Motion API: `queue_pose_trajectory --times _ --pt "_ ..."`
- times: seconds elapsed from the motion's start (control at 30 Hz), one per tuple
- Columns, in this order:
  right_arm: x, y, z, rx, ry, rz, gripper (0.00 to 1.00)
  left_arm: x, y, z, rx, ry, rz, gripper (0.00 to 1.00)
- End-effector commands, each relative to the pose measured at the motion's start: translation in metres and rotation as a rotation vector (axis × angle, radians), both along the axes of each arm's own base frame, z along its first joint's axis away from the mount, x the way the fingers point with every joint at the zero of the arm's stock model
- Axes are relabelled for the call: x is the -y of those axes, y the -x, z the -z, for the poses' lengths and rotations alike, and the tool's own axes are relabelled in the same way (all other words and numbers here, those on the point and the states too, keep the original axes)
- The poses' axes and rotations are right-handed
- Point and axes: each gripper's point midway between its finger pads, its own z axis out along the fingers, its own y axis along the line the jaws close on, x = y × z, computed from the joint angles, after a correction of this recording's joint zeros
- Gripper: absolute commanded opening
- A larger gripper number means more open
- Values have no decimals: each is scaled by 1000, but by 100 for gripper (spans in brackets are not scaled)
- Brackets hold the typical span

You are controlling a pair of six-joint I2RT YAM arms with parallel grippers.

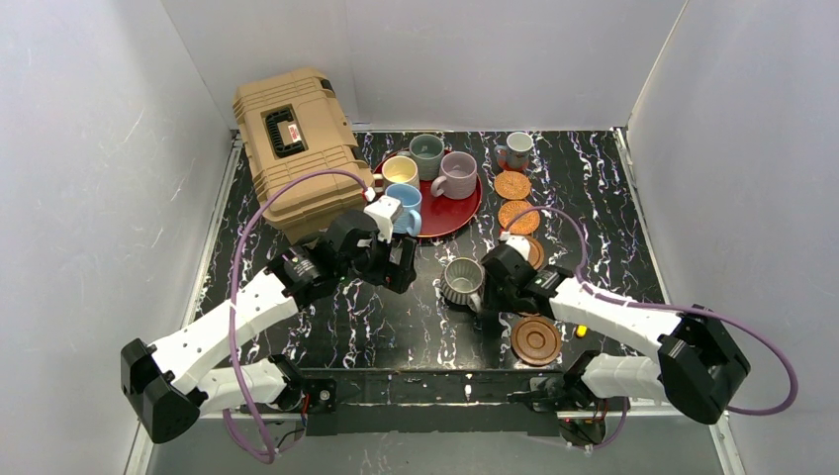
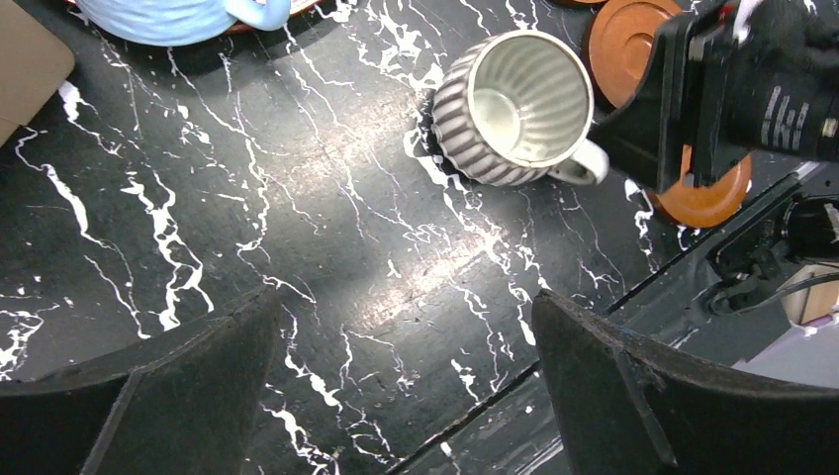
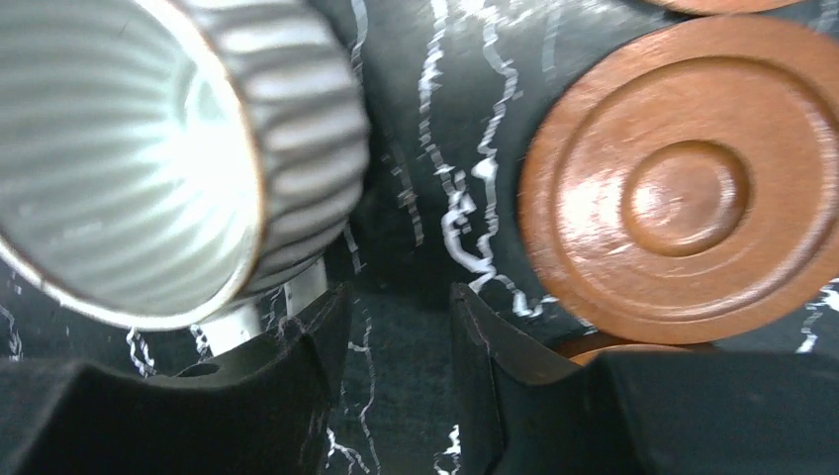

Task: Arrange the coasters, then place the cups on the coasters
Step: Pick up the cup at the center of the board.

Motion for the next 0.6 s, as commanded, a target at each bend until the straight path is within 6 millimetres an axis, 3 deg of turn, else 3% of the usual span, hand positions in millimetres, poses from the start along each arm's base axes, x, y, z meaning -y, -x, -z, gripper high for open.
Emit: queue_pose_trajectory --times 0.0,0.23,0.57 --pt "-29 10 -6 33 -34 -56 49 -9 -6 -11 65 -17 18 96" --pt "-76 28 -11 58 -126 -98 48 -12 -12 -9 70 -2 -8 96" --pt "-141 32 -20 155 -182 -132 46 -21 -21 -3 72 7 -60 96"
